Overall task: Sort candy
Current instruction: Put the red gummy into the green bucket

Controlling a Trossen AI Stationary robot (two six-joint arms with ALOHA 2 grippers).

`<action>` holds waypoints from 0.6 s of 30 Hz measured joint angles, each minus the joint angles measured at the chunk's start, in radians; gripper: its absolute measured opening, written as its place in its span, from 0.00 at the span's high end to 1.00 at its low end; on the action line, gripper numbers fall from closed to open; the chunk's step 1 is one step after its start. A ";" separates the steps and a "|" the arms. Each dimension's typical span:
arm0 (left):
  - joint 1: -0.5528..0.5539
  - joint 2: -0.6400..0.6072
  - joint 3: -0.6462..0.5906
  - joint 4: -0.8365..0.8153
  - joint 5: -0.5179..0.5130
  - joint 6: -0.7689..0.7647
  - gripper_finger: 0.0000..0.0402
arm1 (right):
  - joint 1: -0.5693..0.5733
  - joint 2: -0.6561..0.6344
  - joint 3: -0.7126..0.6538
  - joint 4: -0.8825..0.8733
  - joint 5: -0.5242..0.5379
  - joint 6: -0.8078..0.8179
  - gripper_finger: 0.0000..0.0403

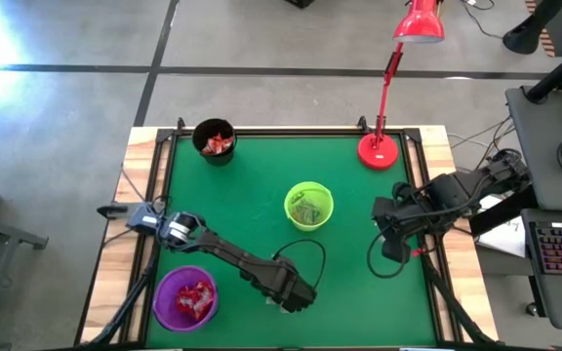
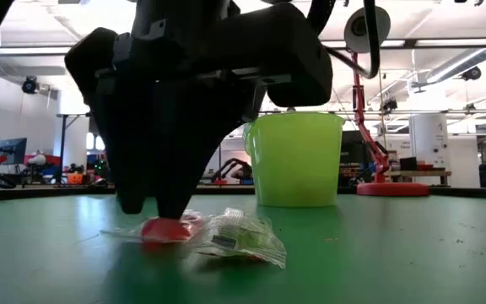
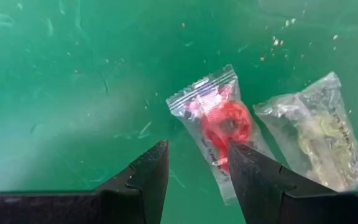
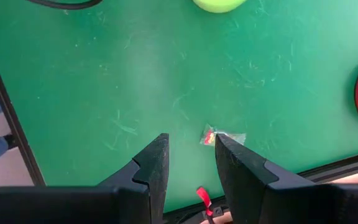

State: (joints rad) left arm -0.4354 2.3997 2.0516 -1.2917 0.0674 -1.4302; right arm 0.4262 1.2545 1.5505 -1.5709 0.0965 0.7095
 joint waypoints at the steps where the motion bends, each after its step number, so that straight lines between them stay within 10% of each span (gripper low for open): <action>1: 0.001 0.000 -0.006 0.010 0.010 0.001 0.63 | 0.006 0.000 0.000 0.000 0.000 0.003 0.70; 18: 0.006 -0.001 -0.063 0.192 0.089 0.182 0.75 | 0.021 0.003 0.000 0.003 0.008 0.040 0.70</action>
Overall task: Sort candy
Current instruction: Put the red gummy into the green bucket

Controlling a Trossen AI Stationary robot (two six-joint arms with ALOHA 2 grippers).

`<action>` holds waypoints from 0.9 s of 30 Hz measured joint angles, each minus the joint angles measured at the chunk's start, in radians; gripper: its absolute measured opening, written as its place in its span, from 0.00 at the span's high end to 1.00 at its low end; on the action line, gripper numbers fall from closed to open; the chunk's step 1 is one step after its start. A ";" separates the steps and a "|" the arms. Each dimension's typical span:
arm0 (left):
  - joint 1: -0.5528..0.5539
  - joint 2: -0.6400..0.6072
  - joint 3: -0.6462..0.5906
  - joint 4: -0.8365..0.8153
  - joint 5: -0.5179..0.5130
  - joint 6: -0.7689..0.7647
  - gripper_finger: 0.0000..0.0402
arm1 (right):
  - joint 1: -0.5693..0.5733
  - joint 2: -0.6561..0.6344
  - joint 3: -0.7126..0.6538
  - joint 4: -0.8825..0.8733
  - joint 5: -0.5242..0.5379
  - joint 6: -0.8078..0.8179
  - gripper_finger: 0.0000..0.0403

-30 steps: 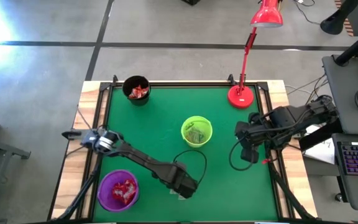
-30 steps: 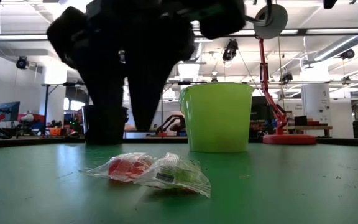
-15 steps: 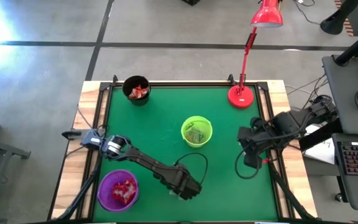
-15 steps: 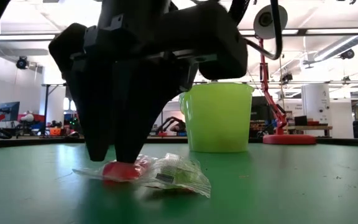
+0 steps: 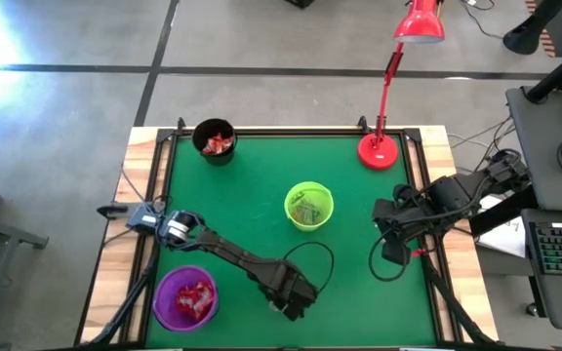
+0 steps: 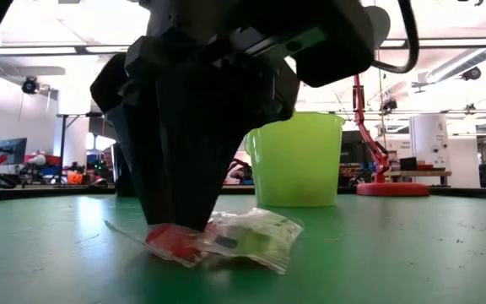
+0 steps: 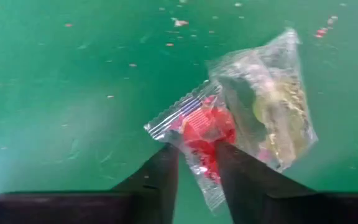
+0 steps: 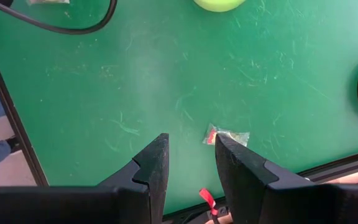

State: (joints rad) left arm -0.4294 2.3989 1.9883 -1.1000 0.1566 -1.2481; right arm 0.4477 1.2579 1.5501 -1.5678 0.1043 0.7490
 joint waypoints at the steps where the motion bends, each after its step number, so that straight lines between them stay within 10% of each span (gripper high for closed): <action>1: 0.000 0.000 -0.007 0.011 0.005 0.006 0.79 | 0.000 0.000 0.000 0.001 0.000 0.000 0.70; 6: -0.001 0.000 -0.030 0.031 -0.006 0.009 0.98 | 0.000 0.000 0.000 0.002 0.000 0.002 0.70; 27: 0.002 0.011 0.215 -0.308 -0.031 0.263 1.00 | 0.000 0.000 0.000 0.002 0.029 -0.018 0.70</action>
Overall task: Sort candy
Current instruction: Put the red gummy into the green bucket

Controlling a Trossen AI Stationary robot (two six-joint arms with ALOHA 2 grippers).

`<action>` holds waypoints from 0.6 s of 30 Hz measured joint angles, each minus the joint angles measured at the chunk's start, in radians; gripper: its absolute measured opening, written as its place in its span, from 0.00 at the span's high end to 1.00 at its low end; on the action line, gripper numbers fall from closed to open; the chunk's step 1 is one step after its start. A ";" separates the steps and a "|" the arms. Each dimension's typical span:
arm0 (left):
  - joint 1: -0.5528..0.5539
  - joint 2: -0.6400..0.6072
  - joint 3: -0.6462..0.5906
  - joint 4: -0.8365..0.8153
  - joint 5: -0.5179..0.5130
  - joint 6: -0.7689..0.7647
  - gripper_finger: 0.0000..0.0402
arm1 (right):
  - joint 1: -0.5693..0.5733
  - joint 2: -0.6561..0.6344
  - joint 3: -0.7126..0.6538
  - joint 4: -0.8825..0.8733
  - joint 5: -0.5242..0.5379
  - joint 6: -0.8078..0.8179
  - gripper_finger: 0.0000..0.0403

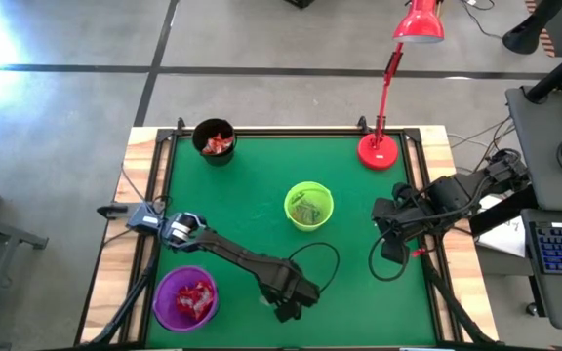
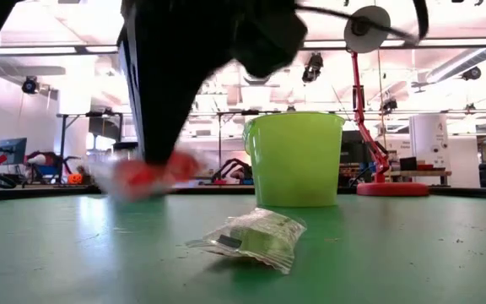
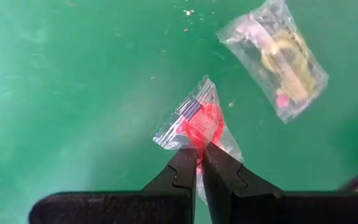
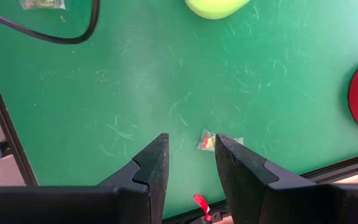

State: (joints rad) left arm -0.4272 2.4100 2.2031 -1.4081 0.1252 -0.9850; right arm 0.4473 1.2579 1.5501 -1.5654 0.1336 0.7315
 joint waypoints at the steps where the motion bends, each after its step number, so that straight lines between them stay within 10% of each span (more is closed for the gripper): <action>1: 0.001 0.000 0.018 -0.026 -0.012 0.015 1.00 | 0.000 0.000 0.000 0.000 0.000 0.000 0.70; 18: 0.130 -0.063 0.138 -0.163 -0.194 0.264 1.00 | 0.000 0.000 0.000 0.000 0.000 -0.004 0.70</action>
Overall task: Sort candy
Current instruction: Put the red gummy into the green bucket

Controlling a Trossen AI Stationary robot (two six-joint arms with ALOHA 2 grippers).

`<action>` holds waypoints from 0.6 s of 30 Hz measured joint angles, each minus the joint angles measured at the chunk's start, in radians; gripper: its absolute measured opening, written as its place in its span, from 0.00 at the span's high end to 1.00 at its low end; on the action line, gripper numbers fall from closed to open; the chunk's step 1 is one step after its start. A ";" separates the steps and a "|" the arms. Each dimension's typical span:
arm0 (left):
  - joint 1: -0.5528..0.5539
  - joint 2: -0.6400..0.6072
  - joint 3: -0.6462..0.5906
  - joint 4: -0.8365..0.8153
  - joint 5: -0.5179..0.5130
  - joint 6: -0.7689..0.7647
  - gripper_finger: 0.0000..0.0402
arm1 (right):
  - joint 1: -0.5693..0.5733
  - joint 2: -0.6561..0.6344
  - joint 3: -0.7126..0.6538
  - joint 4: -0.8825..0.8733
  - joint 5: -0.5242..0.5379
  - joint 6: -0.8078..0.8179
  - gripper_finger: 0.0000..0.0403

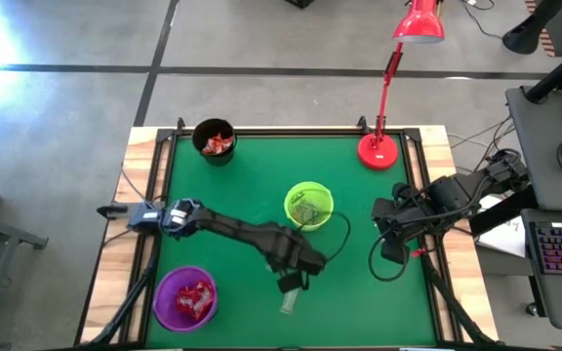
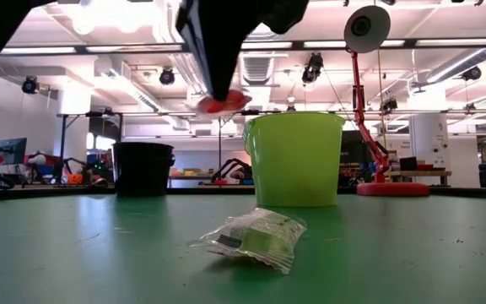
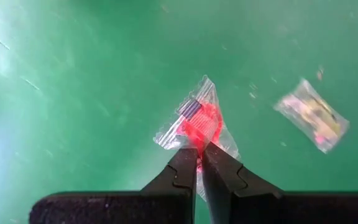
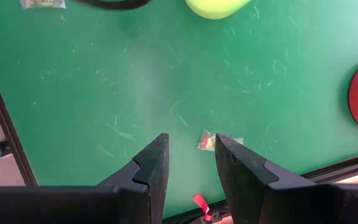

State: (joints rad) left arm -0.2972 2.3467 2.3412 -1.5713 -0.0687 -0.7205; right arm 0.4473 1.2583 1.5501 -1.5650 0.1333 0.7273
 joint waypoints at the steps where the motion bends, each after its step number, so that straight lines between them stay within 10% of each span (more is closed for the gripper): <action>1: 0.016 -0.005 0.000 0.000 -0.002 0.026 1.00 | 0.000 0.000 0.000 0.000 0.000 0.006 0.70; 18: 0.273 -0.042 0.001 0.008 -0.081 0.461 1.00 | 0.000 0.000 0.000 0.004 0.051 0.126 0.70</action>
State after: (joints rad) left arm -0.0238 2.3047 2.3421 -1.5631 -0.1496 -0.2595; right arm 0.4469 1.2583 1.5501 -1.5608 0.1842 0.8535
